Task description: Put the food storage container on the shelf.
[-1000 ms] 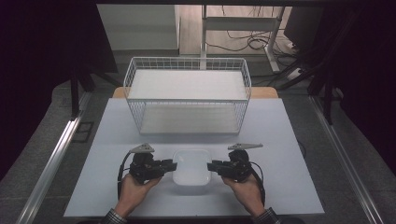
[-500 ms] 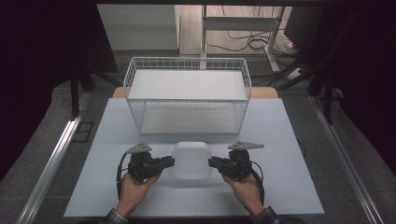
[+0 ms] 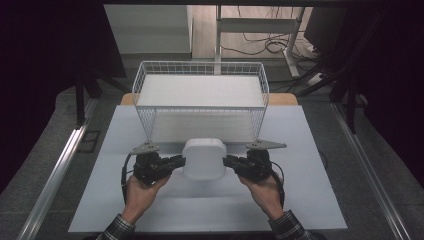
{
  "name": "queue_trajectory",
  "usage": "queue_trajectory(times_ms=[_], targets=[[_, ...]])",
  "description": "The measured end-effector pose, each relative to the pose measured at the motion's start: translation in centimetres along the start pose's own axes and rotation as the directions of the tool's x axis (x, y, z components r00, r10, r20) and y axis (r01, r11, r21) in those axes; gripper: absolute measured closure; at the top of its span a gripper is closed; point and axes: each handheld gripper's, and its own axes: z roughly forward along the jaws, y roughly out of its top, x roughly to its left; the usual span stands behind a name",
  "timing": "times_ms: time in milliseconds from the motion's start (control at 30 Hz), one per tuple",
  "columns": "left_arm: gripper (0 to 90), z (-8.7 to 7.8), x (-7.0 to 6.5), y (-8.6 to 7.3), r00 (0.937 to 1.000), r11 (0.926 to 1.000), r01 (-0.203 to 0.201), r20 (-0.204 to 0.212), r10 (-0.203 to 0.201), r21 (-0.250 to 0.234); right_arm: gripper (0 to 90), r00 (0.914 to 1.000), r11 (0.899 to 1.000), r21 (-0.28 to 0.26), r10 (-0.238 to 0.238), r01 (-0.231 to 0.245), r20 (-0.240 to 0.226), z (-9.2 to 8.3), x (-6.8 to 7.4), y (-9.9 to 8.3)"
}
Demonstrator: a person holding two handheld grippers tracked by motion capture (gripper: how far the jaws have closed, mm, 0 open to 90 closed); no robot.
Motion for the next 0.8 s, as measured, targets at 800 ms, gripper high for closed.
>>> queue_trajectory(times_ms=[800], targets=[[80.5, -2.7, 0.4, 8.2, 0.998, 0.9929, -0.062, -0.013, 0.061, -0.102, 78.6, 0.9975, 0.993, -0.094, -0.07, 0.07, 0.008, -1.3, 0.2, 8.4]])
